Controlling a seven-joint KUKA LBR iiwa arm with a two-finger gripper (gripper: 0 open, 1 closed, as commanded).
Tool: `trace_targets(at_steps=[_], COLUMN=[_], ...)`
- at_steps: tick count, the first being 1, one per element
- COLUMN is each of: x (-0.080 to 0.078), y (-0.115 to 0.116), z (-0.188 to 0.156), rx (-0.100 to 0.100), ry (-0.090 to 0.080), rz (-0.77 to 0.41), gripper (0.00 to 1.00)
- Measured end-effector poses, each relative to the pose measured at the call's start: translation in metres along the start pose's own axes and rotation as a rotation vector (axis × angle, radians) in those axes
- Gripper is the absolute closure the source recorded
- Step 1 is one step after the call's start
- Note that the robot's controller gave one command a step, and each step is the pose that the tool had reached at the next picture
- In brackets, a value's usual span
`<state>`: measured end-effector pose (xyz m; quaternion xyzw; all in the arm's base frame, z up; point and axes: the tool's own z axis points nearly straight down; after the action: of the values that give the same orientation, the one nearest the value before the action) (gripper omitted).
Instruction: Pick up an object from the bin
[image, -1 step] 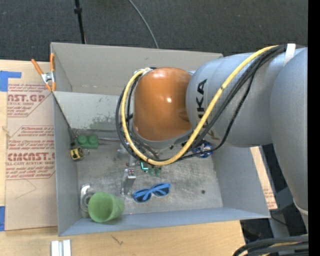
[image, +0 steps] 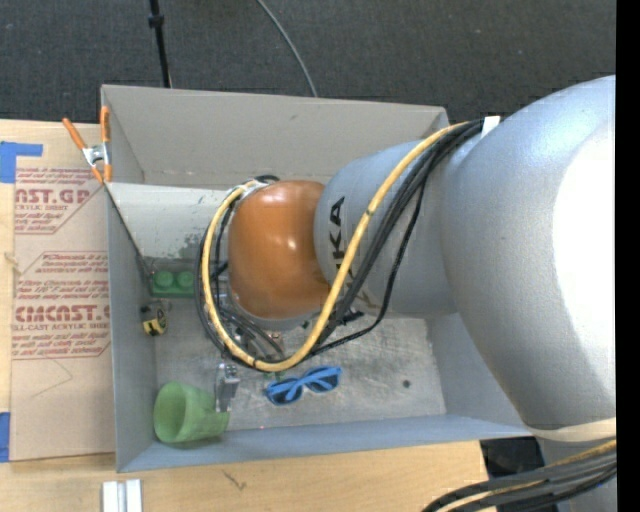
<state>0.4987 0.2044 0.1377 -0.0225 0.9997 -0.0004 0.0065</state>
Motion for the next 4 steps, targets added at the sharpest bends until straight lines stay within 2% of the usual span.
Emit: trace_targets(at_steps=[1,2,3,4], x=[0.016,0.020,0.012,0.005], y=[0.043,0.012,0.039,0.034], z=[0.015,0.027,0.064,0.063], rx=[-0.003,-0.001,0.001,-0.001], ry=[0.014,0.016,0.012,0.013], rz=[0.034,0.046,0.308,0.860], gripper=[0.00,0.00,0.00,0.00])
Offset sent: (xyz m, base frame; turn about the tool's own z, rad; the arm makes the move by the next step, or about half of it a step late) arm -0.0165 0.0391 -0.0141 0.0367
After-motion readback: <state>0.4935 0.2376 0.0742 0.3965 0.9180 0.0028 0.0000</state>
